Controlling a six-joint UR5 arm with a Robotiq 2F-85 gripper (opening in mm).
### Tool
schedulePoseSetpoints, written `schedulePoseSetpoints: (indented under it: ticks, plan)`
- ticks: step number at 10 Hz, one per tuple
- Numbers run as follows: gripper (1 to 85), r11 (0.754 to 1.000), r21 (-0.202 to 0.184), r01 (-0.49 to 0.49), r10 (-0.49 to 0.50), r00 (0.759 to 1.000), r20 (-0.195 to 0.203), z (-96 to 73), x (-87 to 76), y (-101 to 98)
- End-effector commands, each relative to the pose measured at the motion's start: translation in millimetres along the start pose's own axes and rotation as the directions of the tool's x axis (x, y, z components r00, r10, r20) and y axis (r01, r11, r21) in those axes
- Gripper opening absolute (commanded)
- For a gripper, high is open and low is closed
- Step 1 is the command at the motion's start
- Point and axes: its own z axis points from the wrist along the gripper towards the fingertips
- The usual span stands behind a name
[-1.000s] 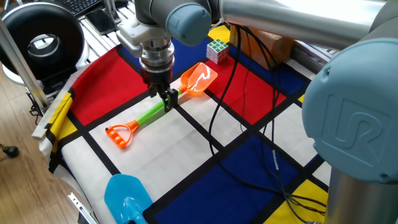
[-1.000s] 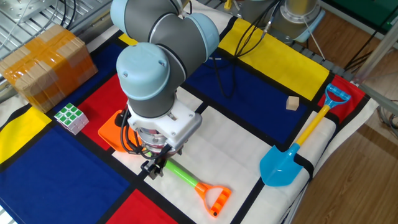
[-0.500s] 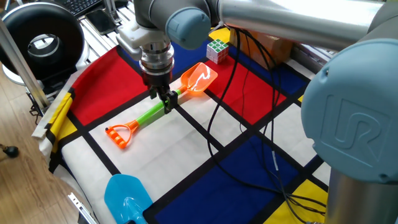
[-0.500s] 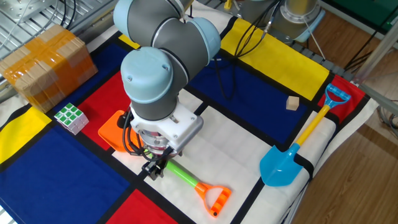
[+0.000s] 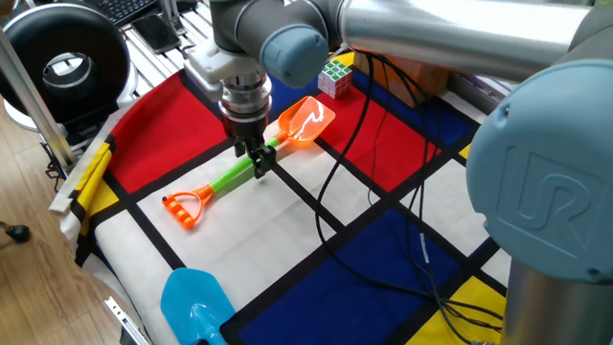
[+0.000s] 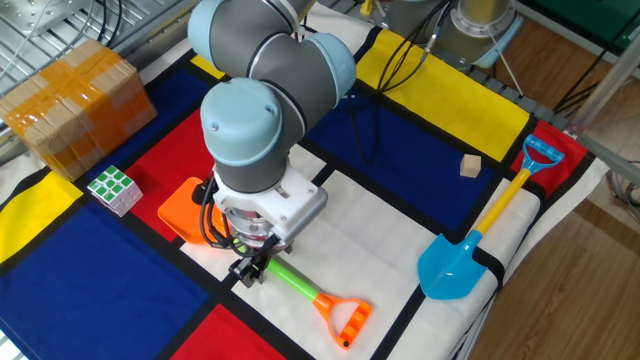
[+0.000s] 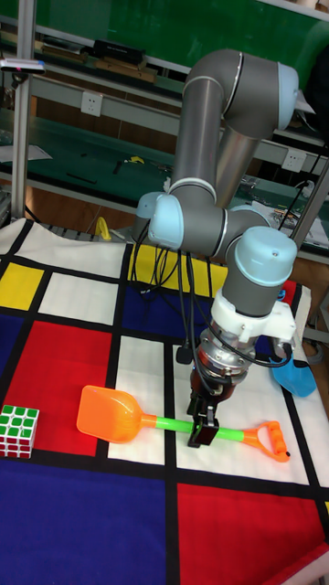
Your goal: Use a shovel to scoop up an object
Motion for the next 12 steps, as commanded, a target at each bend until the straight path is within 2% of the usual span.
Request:
schedulePoseSetpoints:
  ticks: [1,2,4,5,6,7,11,12]
  plan:
    - [13.7,0.998,0.016,-0.053,0.052,0.998,0.032,1.3,-6.0,-1.7]
    - [1.0,0.997,0.012,-0.076,0.075,0.996,0.037,0.3,-8.2,-0.7]
    - [1.0,0.997,-0.005,-0.075,0.075,0.996,0.039,-4.8,-11.9,0.9]
    - [1.0,0.997,-0.018,-0.075,0.075,0.997,0.023,-8.7,-9.2,3.5]
    - [1.0,0.998,0.002,-0.062,0.062,0.998,-0.015,-14.7,-0.4,0.0]
    - [1.0,0.999,0.002,-0.048,0.048,0.999,-0.023,-22.2,-1.7,0.7]
    - [1.0,1.000,0.018,-0.022,0.020,0.994,0.104,-35.2,-35.3,-4.9]
    - [1.0,0.999,0.018,-0.028,0.025,0.992,0.127,-38.8,-37.5,-5.6]
